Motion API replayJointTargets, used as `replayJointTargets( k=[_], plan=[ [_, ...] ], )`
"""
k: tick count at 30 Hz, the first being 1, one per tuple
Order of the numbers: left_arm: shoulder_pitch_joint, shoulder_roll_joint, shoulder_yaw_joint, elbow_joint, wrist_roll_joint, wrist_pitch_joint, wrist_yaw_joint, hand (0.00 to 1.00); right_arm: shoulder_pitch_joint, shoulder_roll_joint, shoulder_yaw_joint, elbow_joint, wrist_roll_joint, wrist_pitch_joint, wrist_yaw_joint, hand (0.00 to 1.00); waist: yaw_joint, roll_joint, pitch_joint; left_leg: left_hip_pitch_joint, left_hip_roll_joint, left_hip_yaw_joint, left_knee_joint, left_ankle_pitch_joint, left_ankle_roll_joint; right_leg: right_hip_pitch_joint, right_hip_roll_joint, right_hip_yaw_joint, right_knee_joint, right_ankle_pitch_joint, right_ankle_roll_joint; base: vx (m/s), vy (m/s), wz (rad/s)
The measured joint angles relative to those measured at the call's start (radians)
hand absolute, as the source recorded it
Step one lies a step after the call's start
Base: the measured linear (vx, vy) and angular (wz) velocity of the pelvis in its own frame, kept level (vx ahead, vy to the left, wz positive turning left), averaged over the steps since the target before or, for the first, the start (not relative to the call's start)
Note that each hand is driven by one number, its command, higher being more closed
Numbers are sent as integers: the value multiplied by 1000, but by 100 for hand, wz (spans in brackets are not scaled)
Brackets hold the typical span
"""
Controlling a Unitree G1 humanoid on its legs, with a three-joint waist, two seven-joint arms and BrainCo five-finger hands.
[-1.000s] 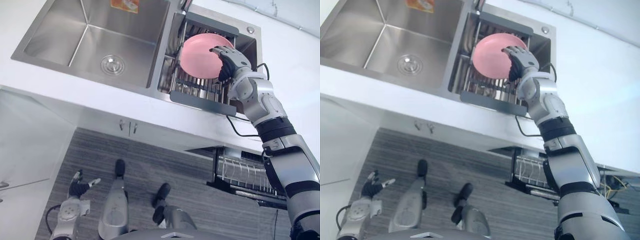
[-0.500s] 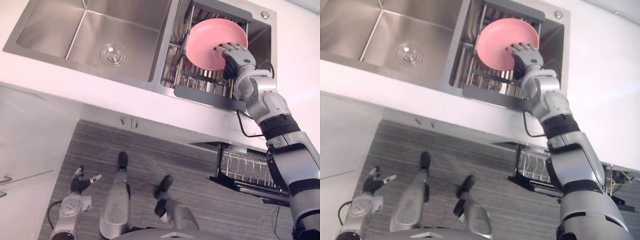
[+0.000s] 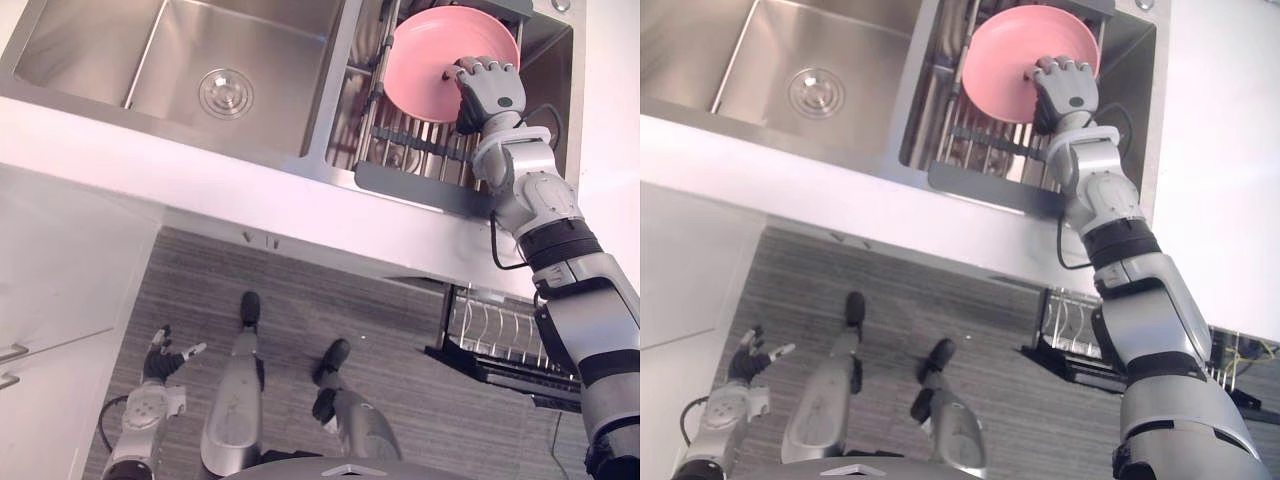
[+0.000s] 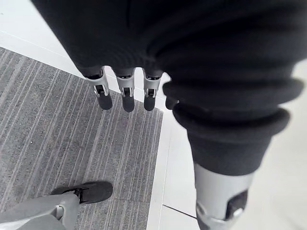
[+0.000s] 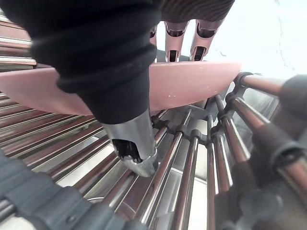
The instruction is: Walk over to the sink, pick up the cup, carry it to the dishwasher, place the cup inside the dishwasher, then close the dishwasher door
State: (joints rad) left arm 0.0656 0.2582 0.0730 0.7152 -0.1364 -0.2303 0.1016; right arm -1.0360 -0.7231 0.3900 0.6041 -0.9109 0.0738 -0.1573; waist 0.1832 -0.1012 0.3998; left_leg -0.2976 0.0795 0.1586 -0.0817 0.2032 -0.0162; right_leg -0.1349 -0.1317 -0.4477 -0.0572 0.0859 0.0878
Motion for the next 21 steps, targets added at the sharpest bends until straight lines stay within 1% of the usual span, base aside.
replayJointTargets(
  k=[4,8,10,11,13,16,18,21],
  plan=[
    [0,0,-7,1,-10,-16,1,0,0,-5,1,1,-1,1,-31,100,0,11,7,-1,0,-3,-5,-4,-5,0,0,-2,3,0,0,0,0,0],
    [0,2,-8,0,-10,-23,9,0,3,-5,2,0,0,-4,-77,100,-1,11,7,-1,0,-2,-5,-4,-6,0,0,-2,3,0,0,8,2,0],
    [0,1,-10,0,-10,-30,21,0,5,-5,2,-1,1,-15,-96,100,-3,11,7,-1,0,-2,-5,-3,-5,0,0,-1,3,0,0,50,11,-1],
    [0,2,-10,0,-10,-33,27,0,5,-5,2,-3,2,-31,-110,100,-4,11,7,0,0,-1,-2,0,0,0,0,-1,2,0,0,65,11,-2],
    [0,1,-10,0,-9,-37,32,0,11,-7,2,-15,8,-47,-114,100,-8,11,7,1,0,1,0,2,0,0,0,0,2,0,0,56,8,-2],
    [0,1,-9,-2,-7,-47,39,0,30,-35,-3,-94,17,-81,-123,100,-14,11,6,5,0,4,0,4,0,4,0,0,0,0,0,31,6,-1],
    [0,0,-8,-2,-3,-51,39,0,43,-41,-11,-132,30,-104,-149,100,-21,11,6,24,0,7,0,4,-1,26,0,0,-5,0,0,0,0,0],
    [0,-1,-5,0,14,-54,39,0,74,-42,-33,-200,61,-123,-153,100,-26,10,-6,39,2,10,0,1,-3,40,2,3,-6,-1,-1,6,9,-5]
  ],
)
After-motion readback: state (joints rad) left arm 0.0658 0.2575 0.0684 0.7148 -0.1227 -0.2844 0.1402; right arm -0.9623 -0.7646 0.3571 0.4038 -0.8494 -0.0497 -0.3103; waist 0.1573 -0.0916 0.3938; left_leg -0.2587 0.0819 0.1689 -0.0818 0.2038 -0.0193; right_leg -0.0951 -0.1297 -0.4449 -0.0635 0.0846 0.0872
